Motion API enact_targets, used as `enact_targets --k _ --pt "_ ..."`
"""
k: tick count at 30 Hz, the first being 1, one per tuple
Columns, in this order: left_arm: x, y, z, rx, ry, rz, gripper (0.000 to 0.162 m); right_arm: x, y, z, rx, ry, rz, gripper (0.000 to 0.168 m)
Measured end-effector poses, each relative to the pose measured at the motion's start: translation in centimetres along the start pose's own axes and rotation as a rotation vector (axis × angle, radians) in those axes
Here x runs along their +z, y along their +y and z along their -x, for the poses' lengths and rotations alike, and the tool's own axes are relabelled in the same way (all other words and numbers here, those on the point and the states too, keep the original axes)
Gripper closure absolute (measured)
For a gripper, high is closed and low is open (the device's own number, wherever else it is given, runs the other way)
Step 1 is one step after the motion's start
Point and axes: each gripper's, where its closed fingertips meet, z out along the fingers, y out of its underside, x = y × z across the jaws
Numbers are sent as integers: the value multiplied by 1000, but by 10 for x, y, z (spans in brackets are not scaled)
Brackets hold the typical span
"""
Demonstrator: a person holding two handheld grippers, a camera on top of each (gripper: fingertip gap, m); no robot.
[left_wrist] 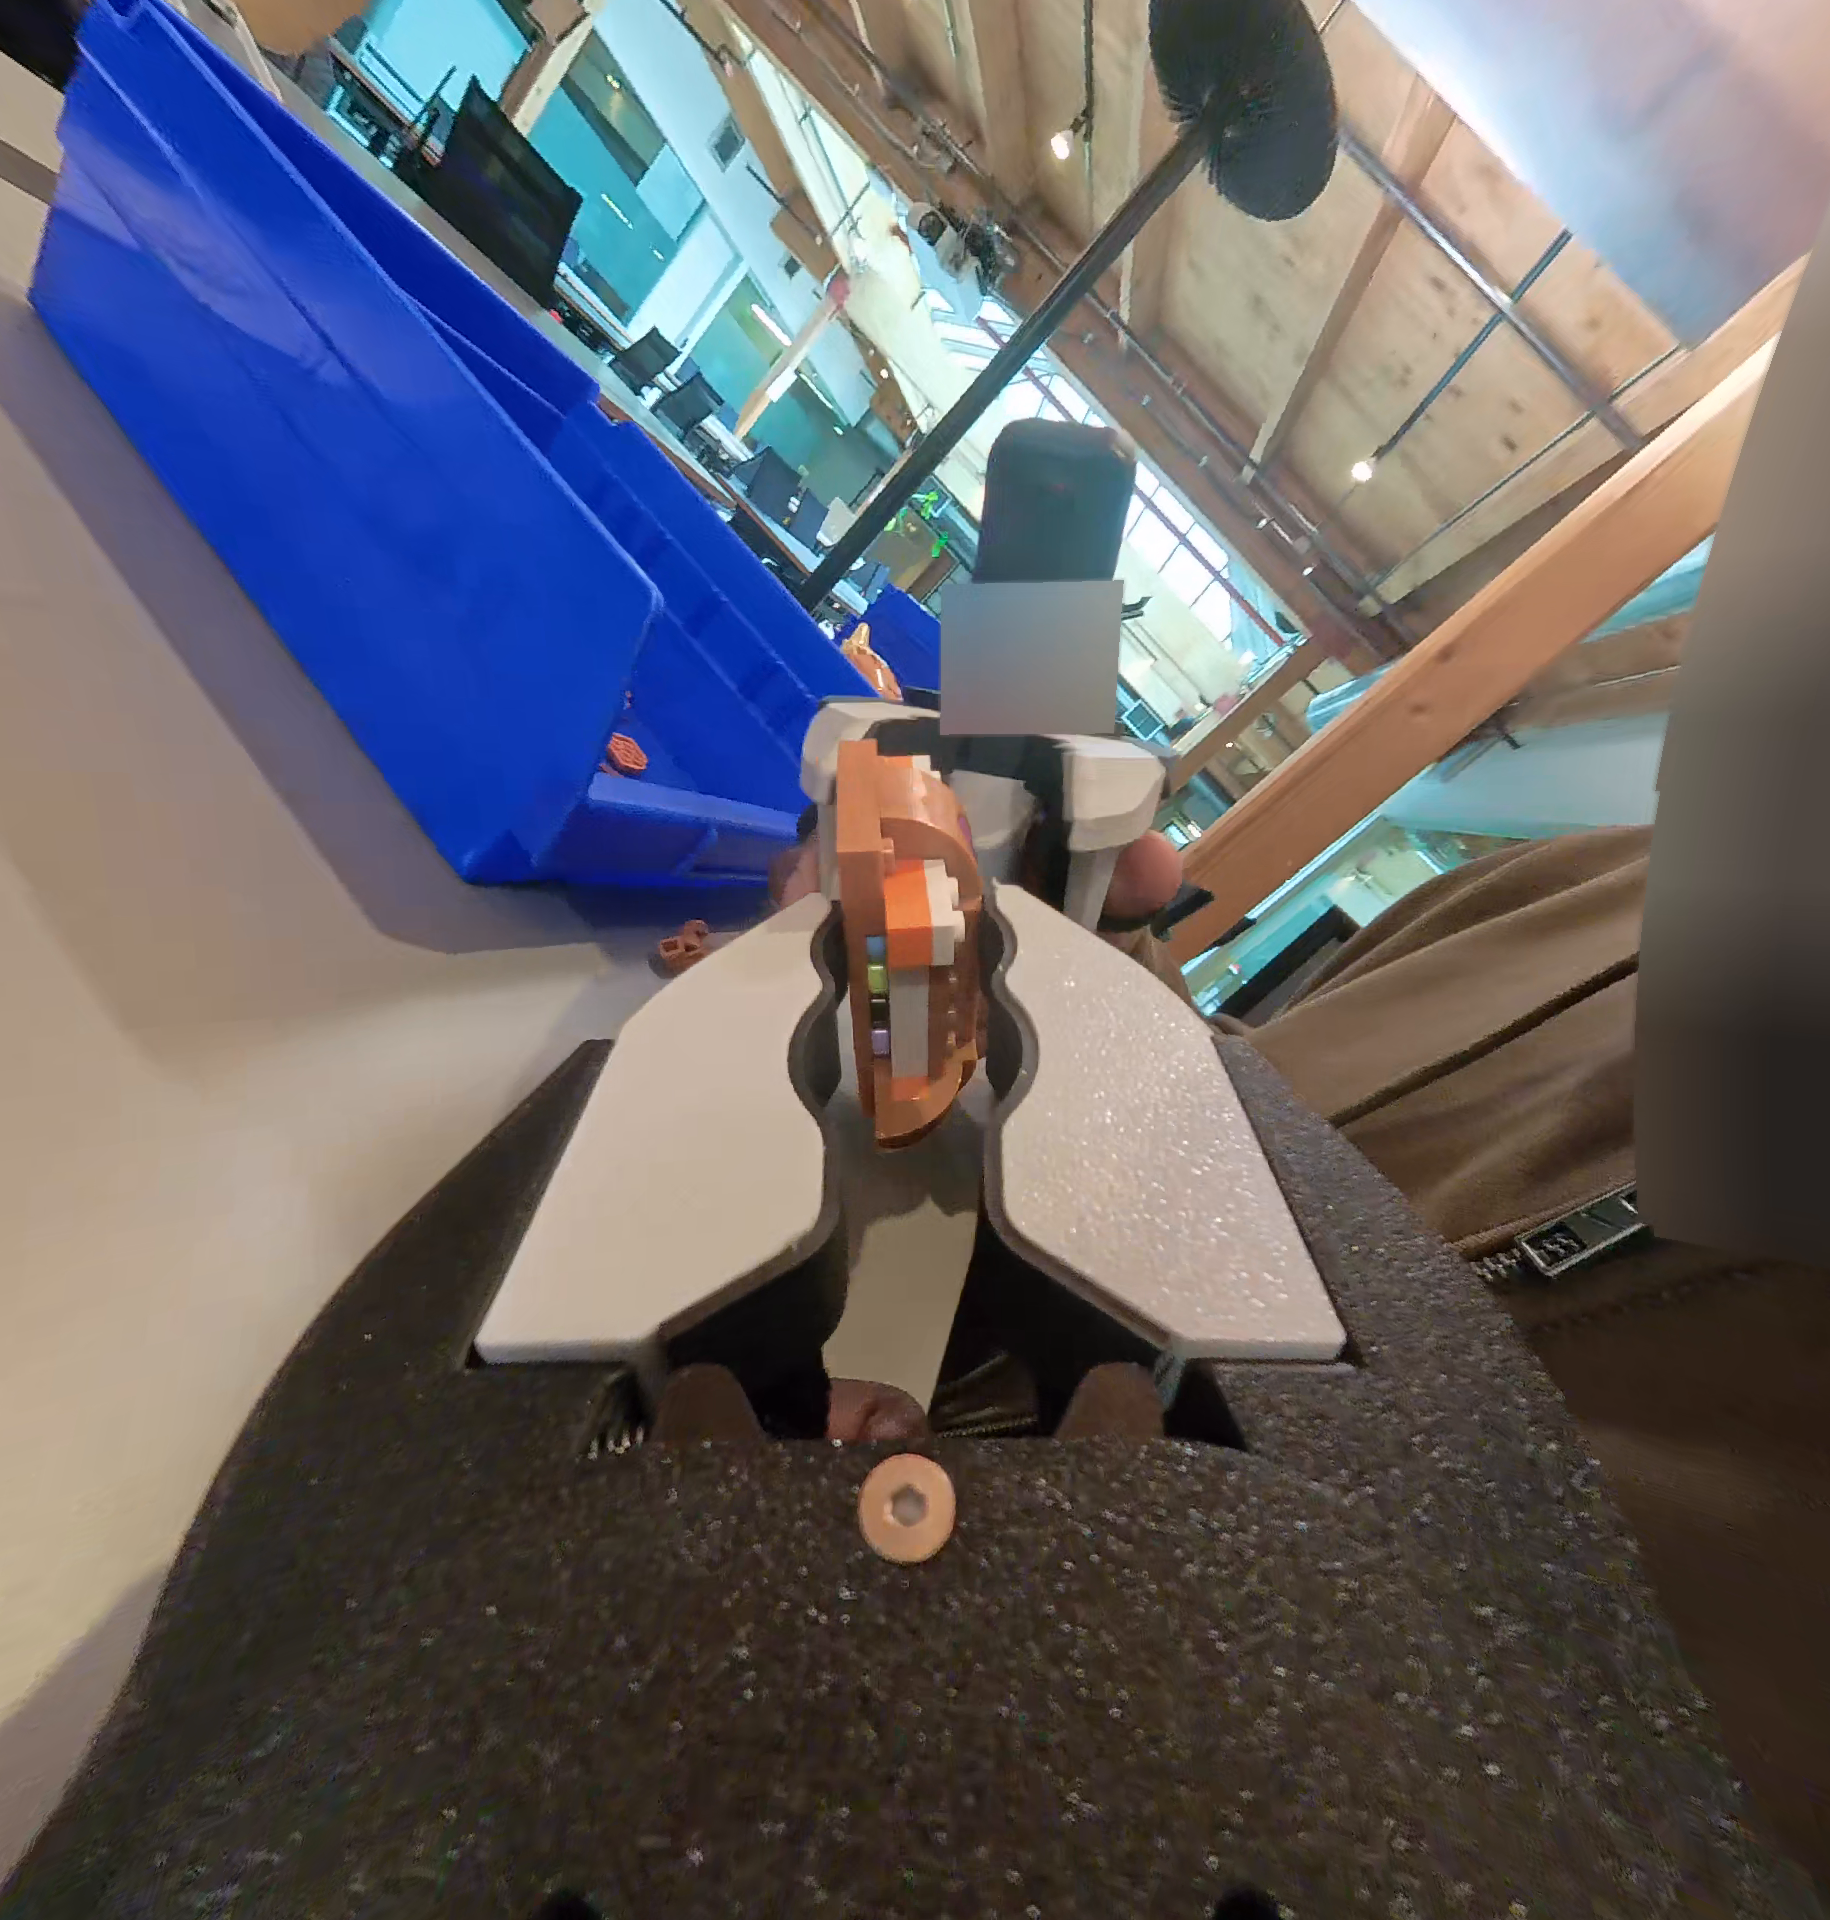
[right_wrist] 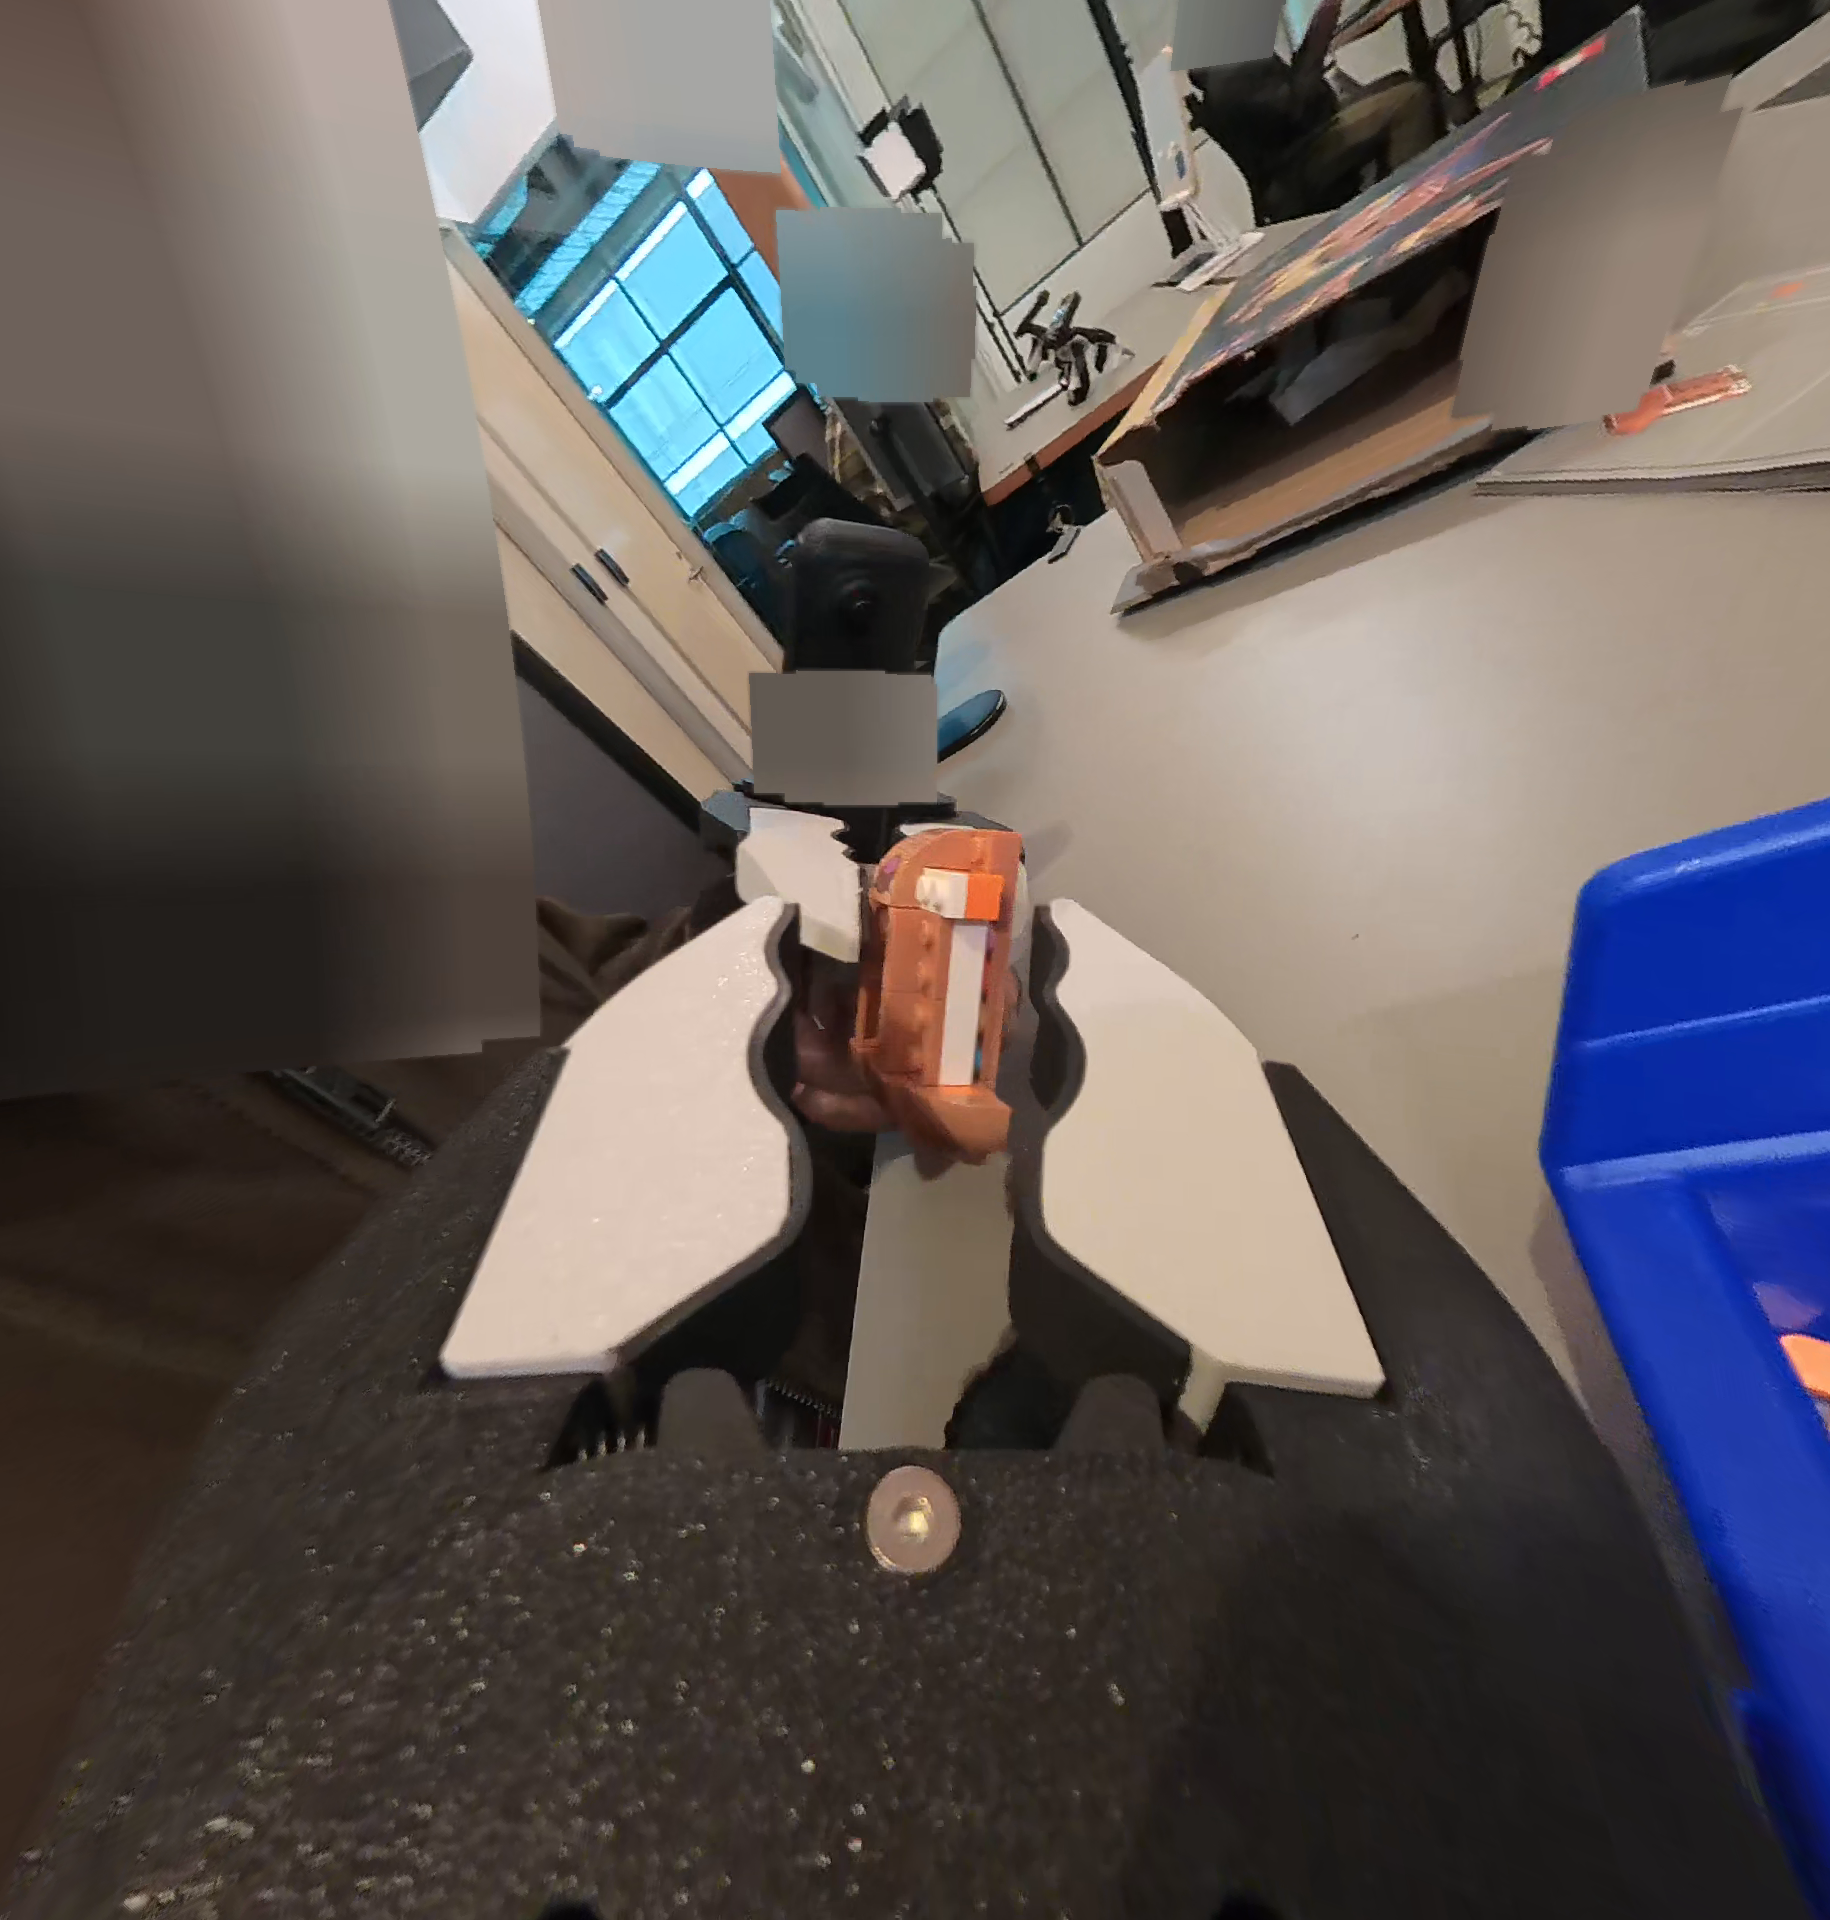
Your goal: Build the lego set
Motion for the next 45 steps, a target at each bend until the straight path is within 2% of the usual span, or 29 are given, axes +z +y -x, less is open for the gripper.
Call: enact_targets --k 4,9,26,32,34,35,40,45 --pt "4 8 -7 19 18 30 138 6 6 2 23 6 17 128" --pt "7 17 -12 89 -3 77 138 7 11 6 15 -6 30 143" --pt "11 25 -13 166 -42 147 138 0 17 10 -16 -46 1 144" --pt "15 17 -9 118 -41 95 138 -1 7 3 29 -38 -70 143" --pt "16 15 -3 77 -63 76 138 -7 -3 3 36 -36 -116 118" --pt "14 13 0 45 -62 59 138 -11 -7 5 26 -36 -135 113" --pt "4 2 5 -136 -4 -22 138 -33 -2 5 -77 52 -111 113" --pt "-1 0 10 -204 -15 -38 138 -58 25 -17 -244 310 62 118"
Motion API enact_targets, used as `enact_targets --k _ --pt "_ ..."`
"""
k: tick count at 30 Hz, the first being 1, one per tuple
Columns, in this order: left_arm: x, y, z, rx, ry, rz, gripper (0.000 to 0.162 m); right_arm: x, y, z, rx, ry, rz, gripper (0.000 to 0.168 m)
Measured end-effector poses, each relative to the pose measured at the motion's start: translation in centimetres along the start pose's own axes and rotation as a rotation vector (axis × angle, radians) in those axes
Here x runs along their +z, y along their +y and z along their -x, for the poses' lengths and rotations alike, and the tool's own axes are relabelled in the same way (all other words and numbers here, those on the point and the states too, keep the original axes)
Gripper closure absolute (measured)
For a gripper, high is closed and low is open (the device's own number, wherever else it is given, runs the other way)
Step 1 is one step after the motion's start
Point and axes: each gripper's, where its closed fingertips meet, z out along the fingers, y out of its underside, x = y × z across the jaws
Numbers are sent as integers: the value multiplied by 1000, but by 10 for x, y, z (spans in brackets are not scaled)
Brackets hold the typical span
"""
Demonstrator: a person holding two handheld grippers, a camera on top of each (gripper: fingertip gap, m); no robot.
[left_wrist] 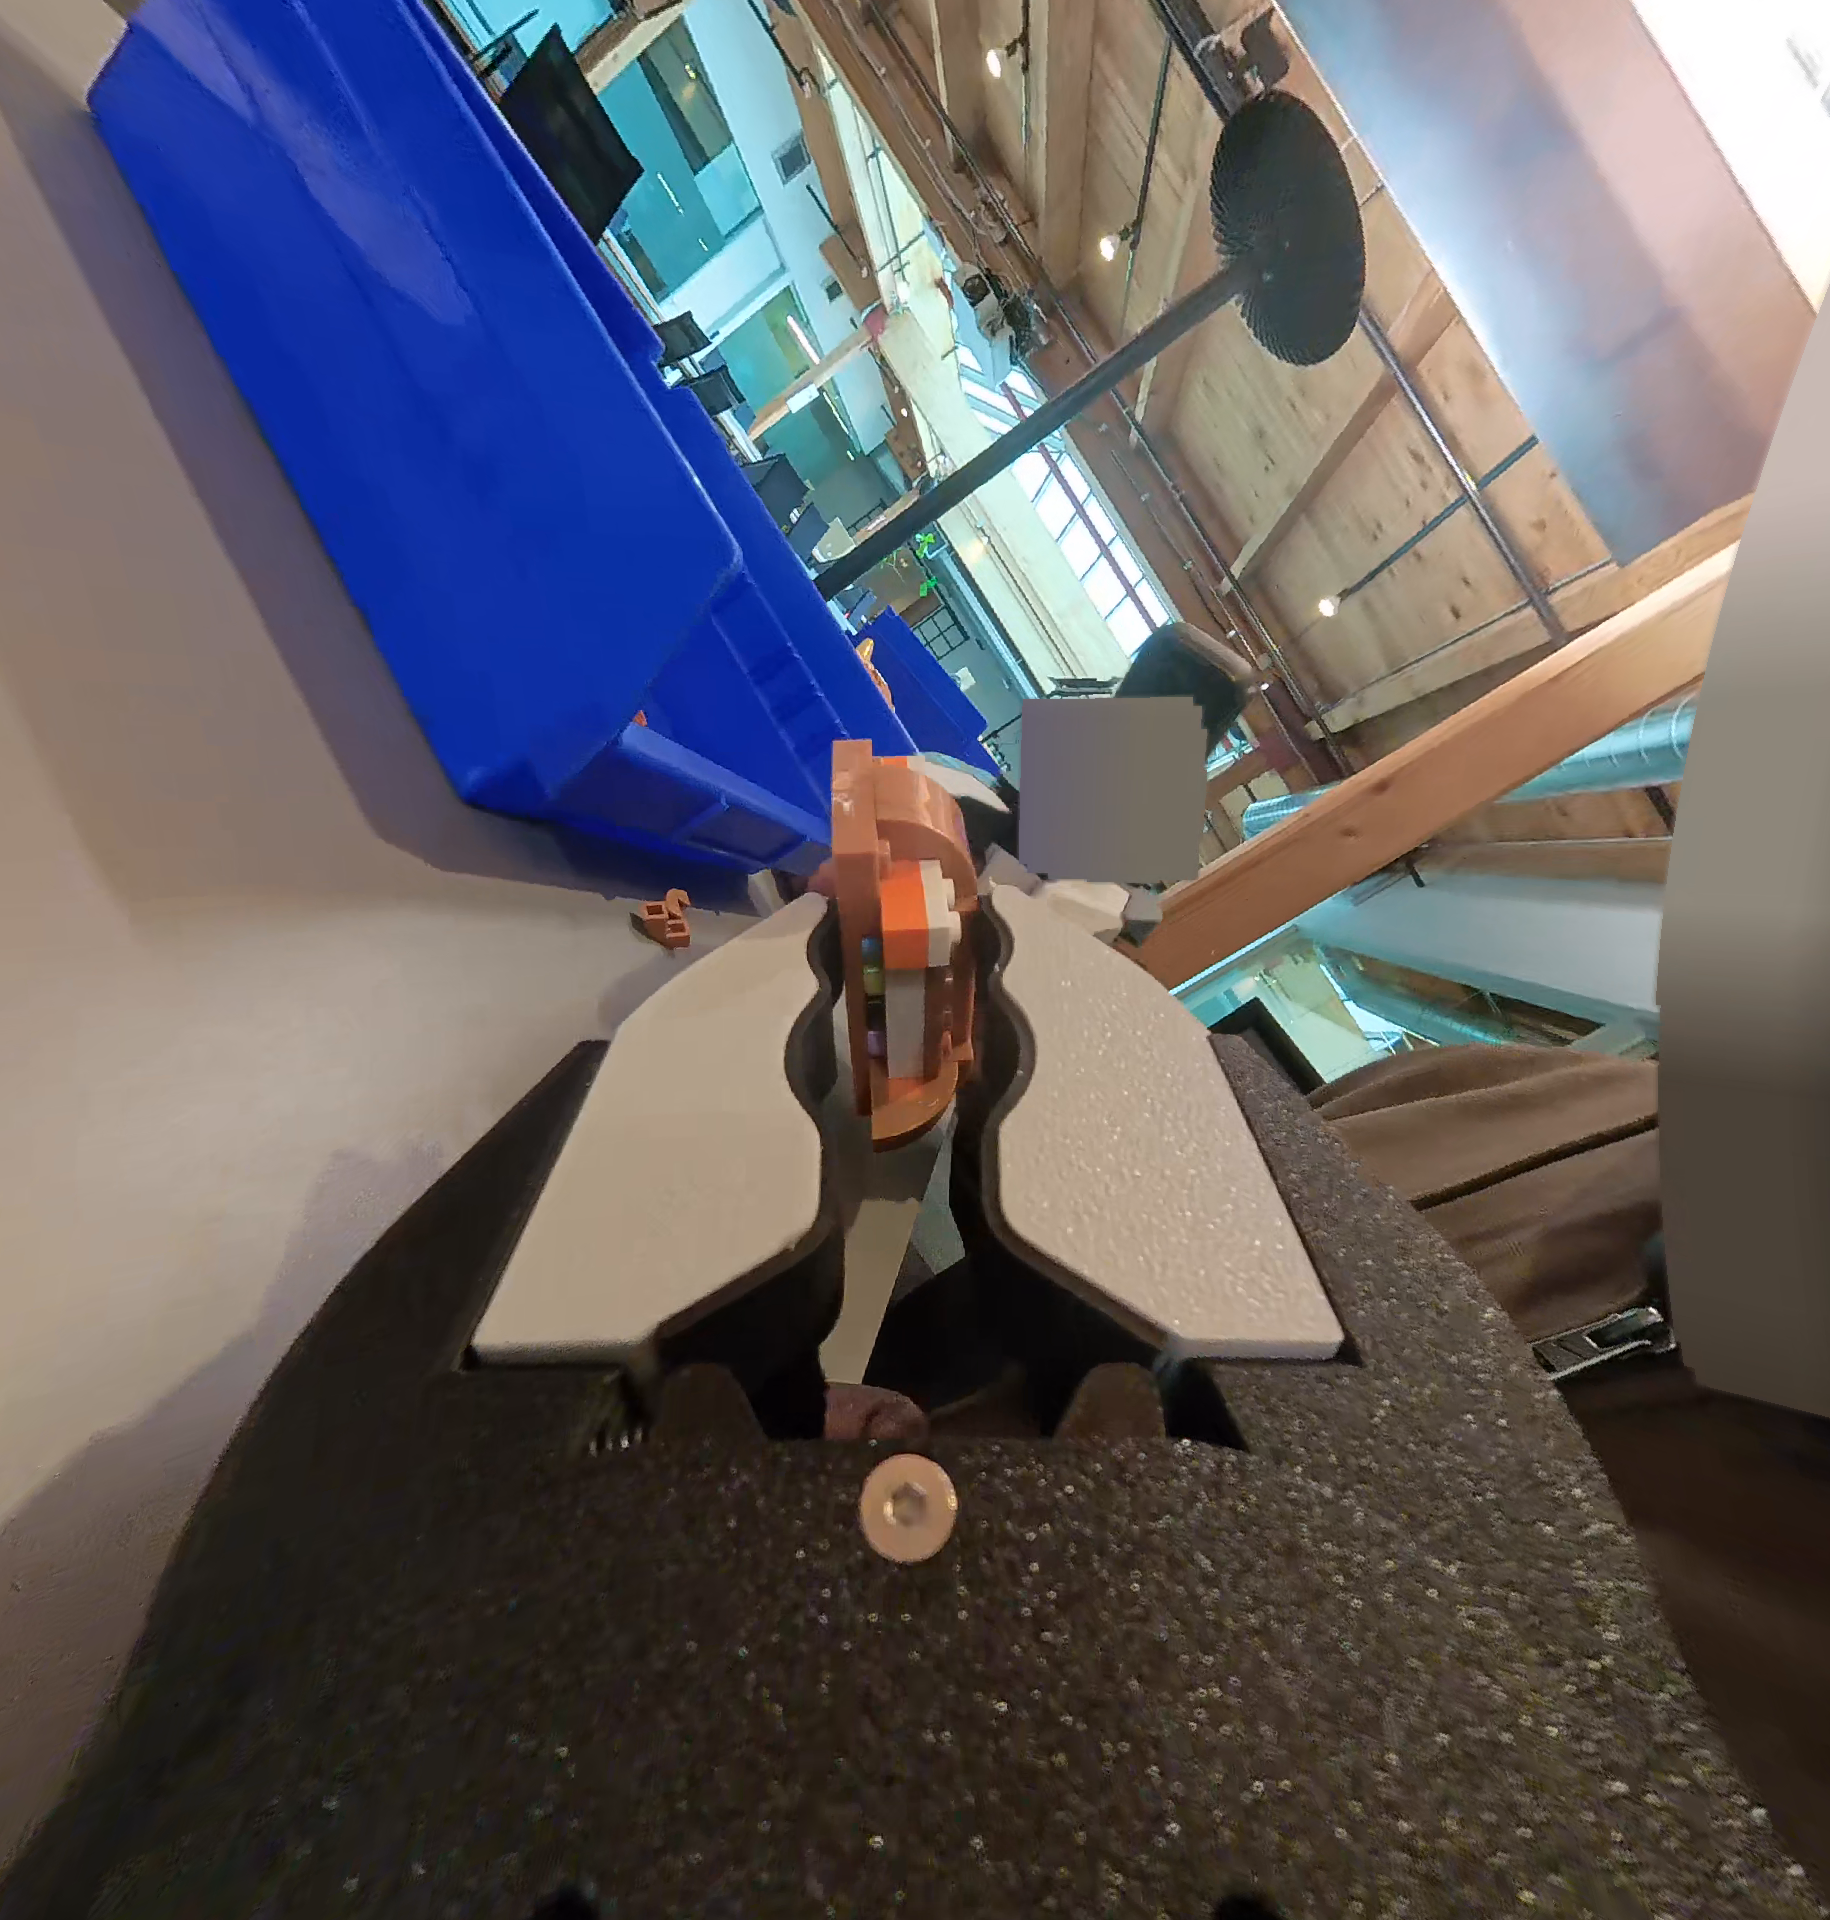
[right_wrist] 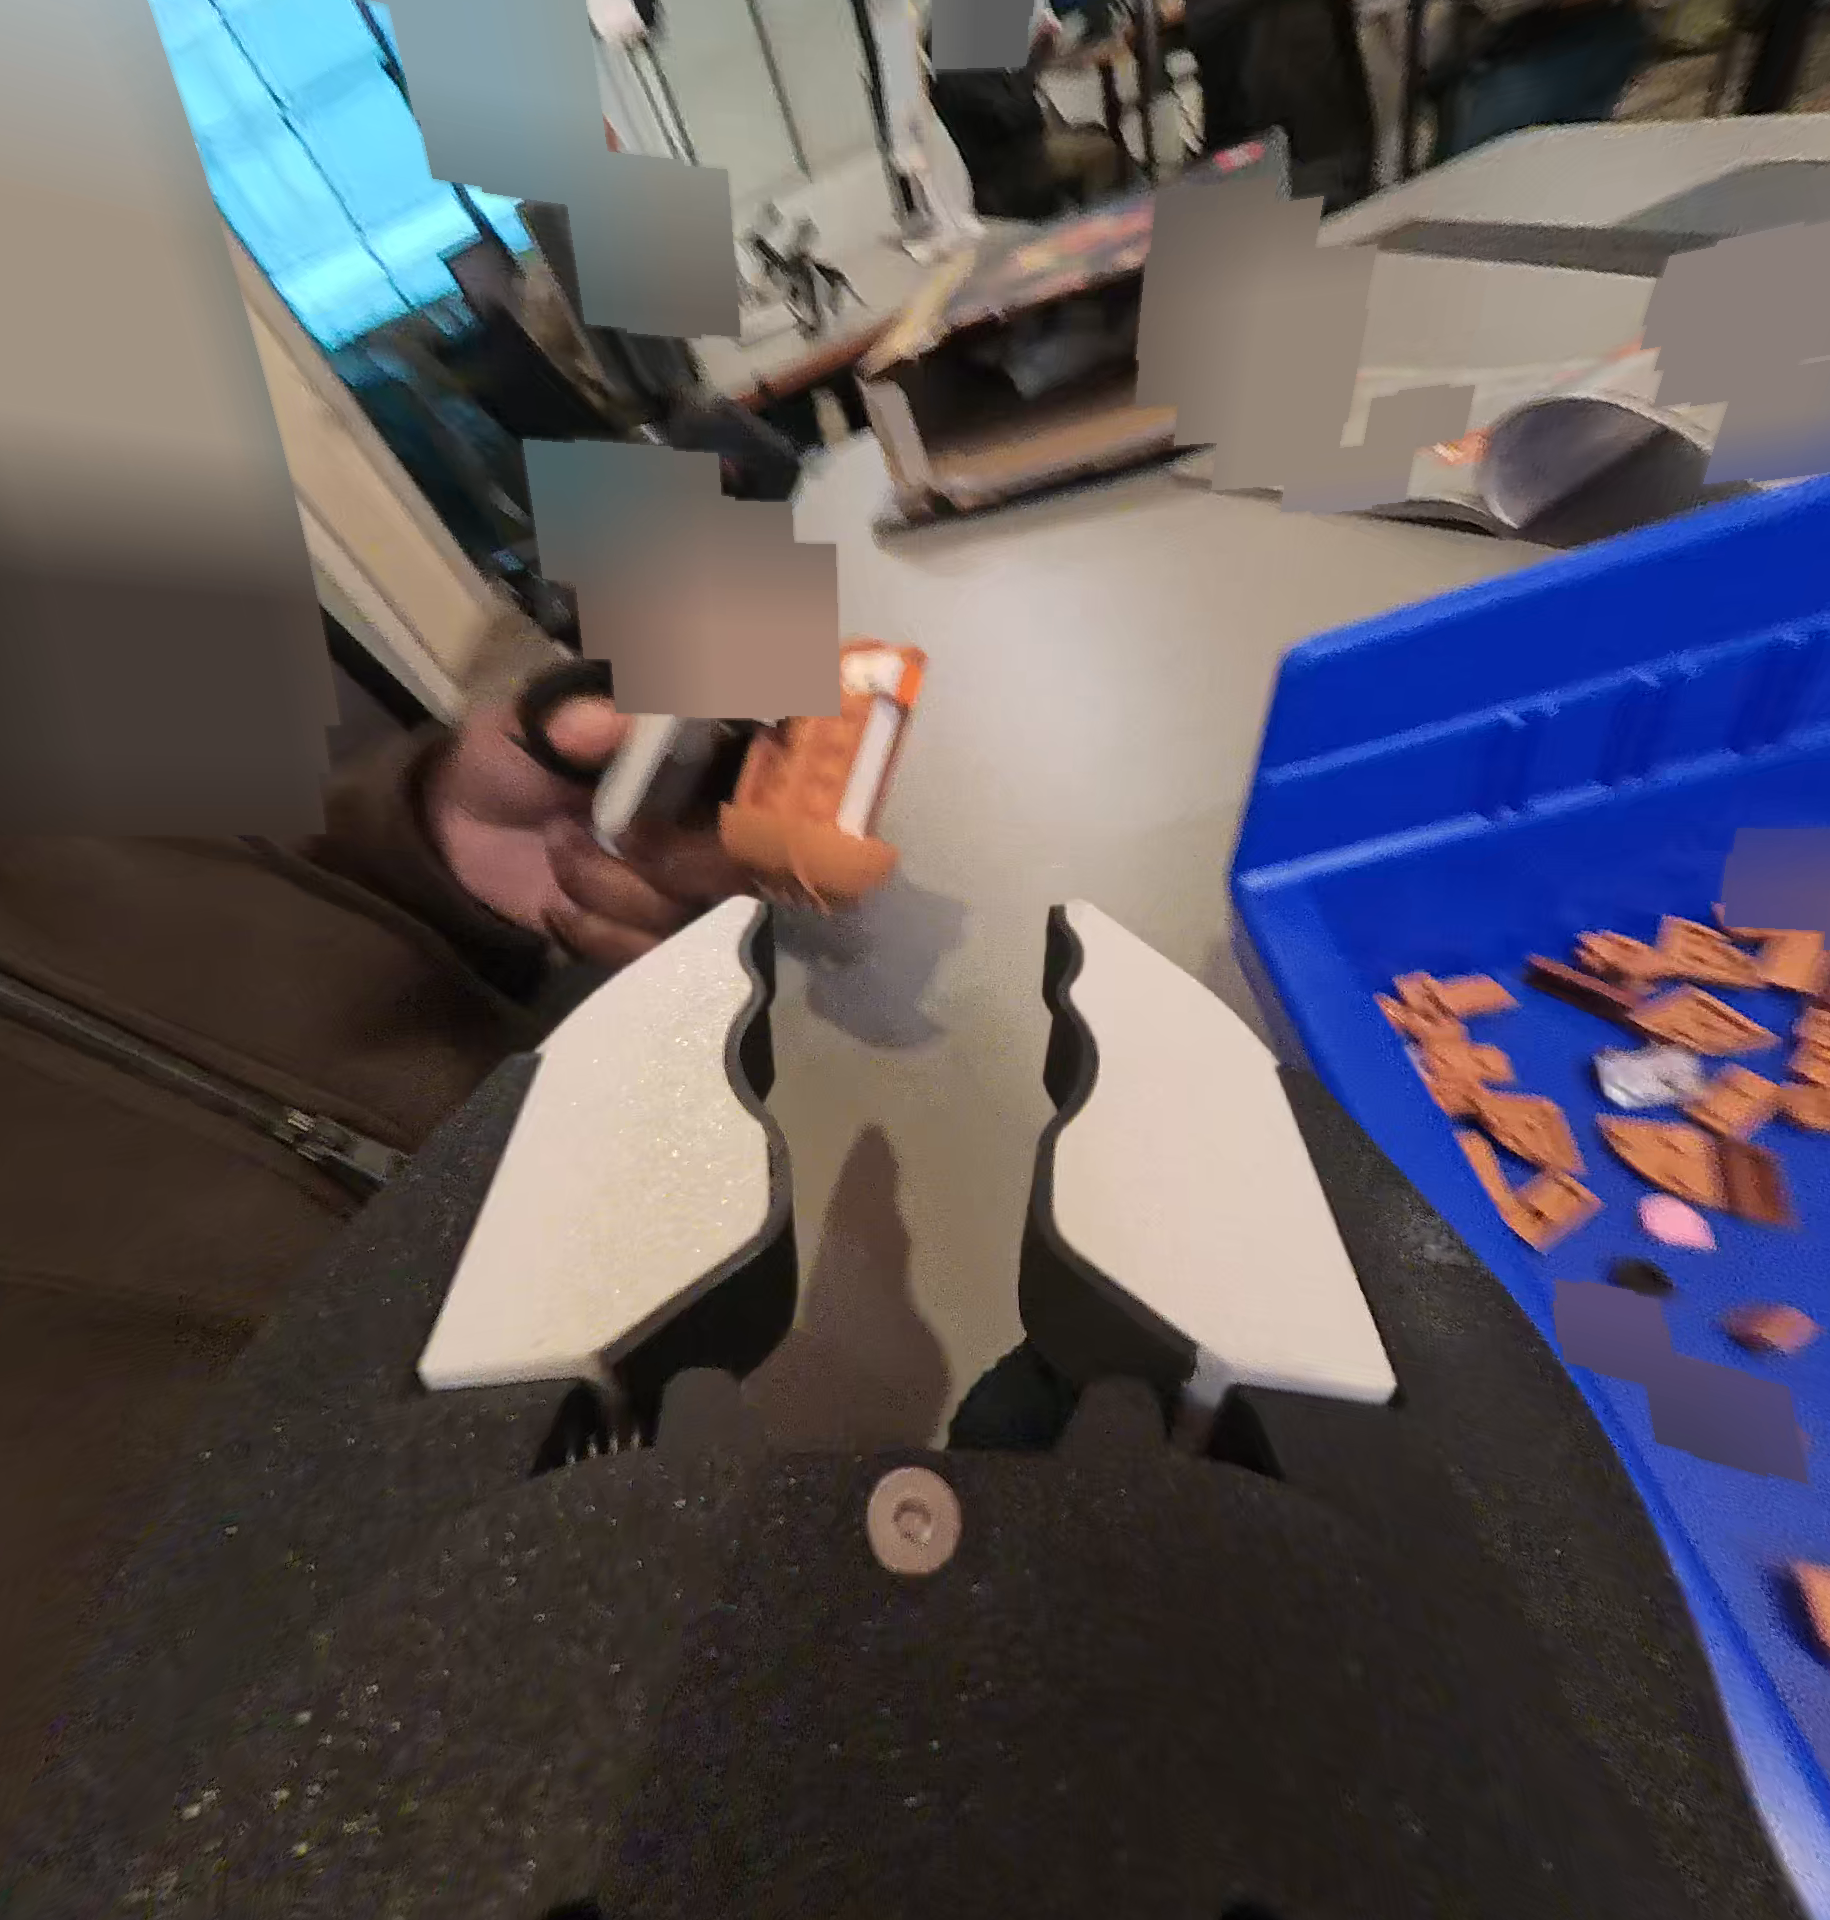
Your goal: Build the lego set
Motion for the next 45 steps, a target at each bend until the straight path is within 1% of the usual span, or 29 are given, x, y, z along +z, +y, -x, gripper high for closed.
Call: enact_targets --k 3,6,9,13,17,23,27,31,34,37,41,45 --pt "-2 0 4 -10 -23 -2 138 -16 21 -15 -81 130 119 124" --pt "0 -2 6 -1 -39 -15 138 -28 40 -32 -91 234 223 130" --pt "4 -5 7 13 -39 -36 138 -29 58 -46 -61 305 312 136" --pt "9 -7 7 17 -34 -68 138 -26 77 -60 -73 382 413 144" --pt "10 -6 6 23 -28 -73 138 -22 80 -67 -72 419 441 147" --pt "9 -4 4 20 -2 -59 138 -19 82 -70 -121 464 478 159" --pt "9 -2 2 78 -5 -35 138 -19 83 -68 -179 481 504 160" --pt "9 -2 3 149 -29 -4 138 -16 75 -59 -183 429 478 160" --pt "8 -1 6 216 -61 25 138 -11 59 -42 -148 322 426 160" --pt "8 0 10 320 -113 65 138 -7 34 -24 -121 200 393 160" --pt "12 7 14 428 -167 123 138 4 7 -3 -162 77 467 160" --pt "16 10 18 451 -197 154 138 18 -2 10 -196 -12 596 160"
